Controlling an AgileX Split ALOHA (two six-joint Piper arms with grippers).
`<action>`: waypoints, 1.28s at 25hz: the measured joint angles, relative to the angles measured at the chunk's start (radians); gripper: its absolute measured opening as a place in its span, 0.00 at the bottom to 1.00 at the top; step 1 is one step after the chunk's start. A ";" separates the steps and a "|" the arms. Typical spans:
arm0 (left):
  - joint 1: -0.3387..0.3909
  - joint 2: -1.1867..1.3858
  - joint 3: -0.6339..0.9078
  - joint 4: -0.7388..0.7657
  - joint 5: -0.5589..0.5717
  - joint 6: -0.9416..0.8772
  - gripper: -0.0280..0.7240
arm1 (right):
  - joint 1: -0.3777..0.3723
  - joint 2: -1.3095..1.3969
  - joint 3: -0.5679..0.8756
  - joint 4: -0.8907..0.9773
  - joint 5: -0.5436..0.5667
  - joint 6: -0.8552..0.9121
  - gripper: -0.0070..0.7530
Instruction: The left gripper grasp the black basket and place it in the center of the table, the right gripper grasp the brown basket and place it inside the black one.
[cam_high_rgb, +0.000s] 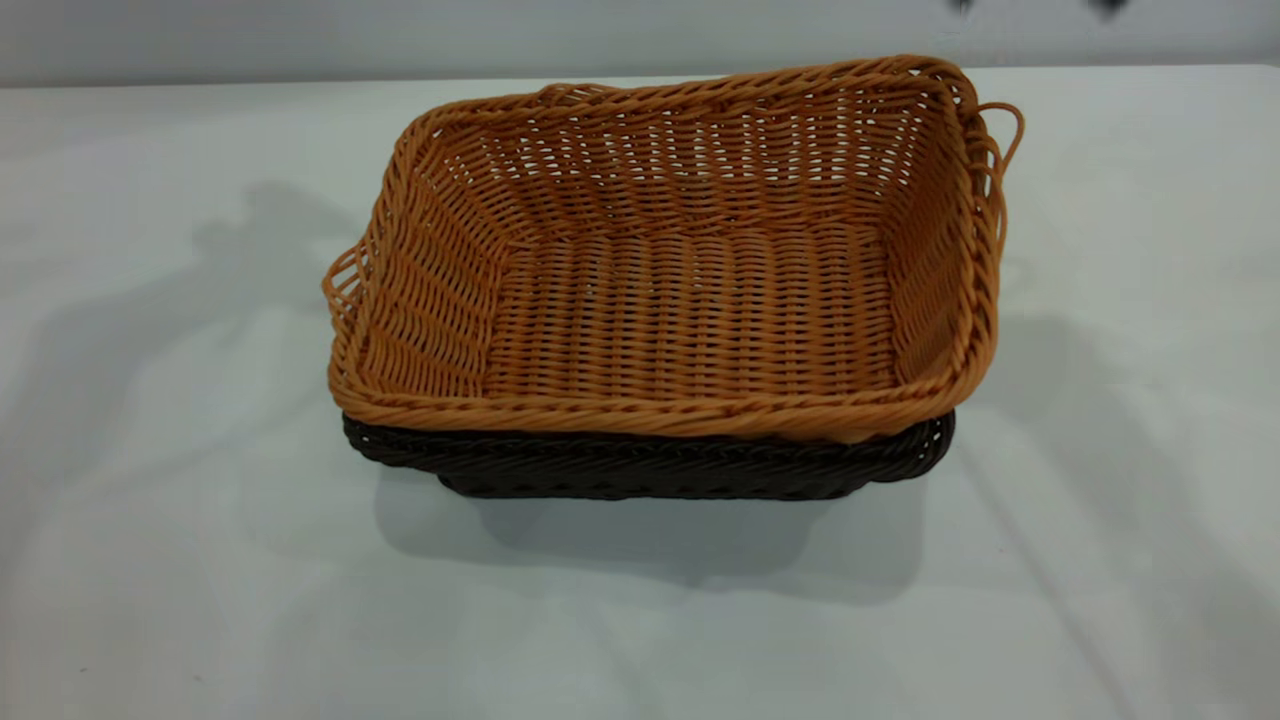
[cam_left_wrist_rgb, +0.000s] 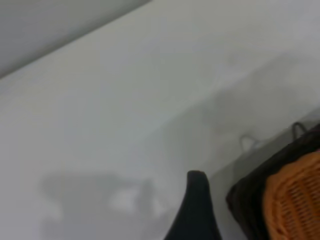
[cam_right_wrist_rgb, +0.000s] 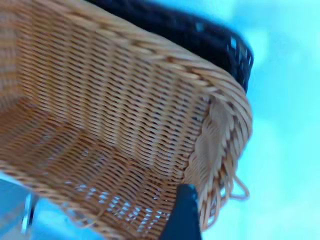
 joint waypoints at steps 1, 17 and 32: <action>0.000 -0.029 0.000 0.005 0.018 -0.015 0.77 | 0.000 -0.047 0.001 0.000 0.001 -0.011 0.79; 0.000 -0.477 0.014 0.338 0.369 -0.536 0.77 | 0.000 -0.788 0.175 0.117 0.123 -0.109 0.79; 0.000 -1.007 0.633 0.363 0.369 -0.566 0.77 | 0.000 -1.231 0.700 0.113 0.103 -0.113 0.78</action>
